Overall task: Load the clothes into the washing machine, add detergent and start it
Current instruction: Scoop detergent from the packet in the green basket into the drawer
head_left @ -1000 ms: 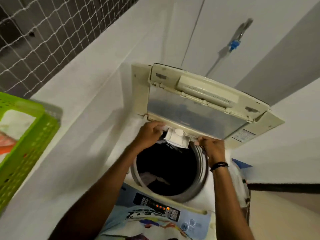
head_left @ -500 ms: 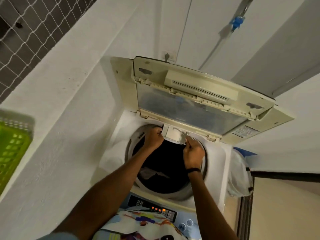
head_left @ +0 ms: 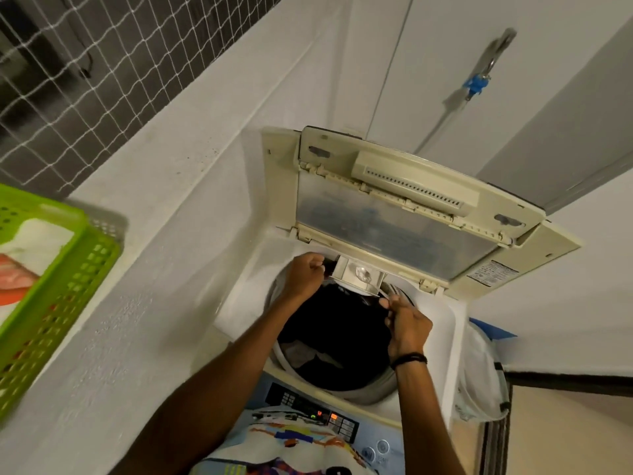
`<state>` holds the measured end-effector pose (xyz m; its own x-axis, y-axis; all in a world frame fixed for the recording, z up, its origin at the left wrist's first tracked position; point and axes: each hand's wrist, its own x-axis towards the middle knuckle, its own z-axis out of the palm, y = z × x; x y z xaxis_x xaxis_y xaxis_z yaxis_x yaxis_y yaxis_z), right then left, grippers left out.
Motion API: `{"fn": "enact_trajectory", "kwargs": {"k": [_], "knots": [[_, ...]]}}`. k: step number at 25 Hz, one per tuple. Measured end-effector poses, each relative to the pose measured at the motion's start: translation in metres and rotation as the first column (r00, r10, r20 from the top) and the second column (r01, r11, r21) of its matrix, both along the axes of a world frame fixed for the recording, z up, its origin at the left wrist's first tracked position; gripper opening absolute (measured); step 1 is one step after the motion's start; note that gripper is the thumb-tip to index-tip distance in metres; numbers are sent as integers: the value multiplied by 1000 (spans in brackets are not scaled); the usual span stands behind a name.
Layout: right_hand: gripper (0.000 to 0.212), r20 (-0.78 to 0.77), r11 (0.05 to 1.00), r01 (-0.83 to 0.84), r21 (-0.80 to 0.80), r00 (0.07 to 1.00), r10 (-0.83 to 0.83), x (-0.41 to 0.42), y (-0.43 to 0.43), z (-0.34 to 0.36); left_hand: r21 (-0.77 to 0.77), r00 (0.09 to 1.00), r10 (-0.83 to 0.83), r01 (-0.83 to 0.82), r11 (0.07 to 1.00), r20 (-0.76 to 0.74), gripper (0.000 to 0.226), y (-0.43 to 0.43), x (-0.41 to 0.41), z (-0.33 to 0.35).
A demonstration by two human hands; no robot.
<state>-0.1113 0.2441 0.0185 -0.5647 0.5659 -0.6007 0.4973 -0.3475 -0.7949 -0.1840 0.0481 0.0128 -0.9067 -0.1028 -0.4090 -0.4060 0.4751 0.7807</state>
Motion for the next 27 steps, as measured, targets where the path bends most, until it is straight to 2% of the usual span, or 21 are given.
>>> {"fn": "enact_trajectory", "kwargs": {"k": [4,8,12,15,19,21,23,24,27], "knots": [[16,-64,983,-25,-181,998,14,10,-21,26,10,995,59,-58,998,-81,27,-25,19,19],[17,-117,966,-101,-240,990,74,16,-46,48,69,978,147,-137,988,-150,26,-51,40,46],[17,-178,934,-233,-272,966,189,19,-76,82,196,940,259,-217,956,-220,20,-86,66,81],[16,-274,874,-390,-289,909,315,19,-106,114,257,886,297,-213,943,-357,17,-114,95,130],[14,-402,709,-646,-283,751,524,20,-159,157,258,754,329,-216,942,-569,17,-164,151,210],[15,-447,601,-754,-265,648,617,23,-188,176,187,668,331,-280,941,-666,16,-195,180,239],[16,-474,526,-822,-219,561,679,27,-217,193,80,606,339,-413,907,-720,18,-229,204,255],[16,-485,503,-845,-179,521,703,30,-232,200,9,615,344,-480,877,-709,19,-248,214,258],[14,-515,458,-887,56,367,775,39,-274,217,-307,767,302,-536,786,-566,29,-301,233,255]]}}
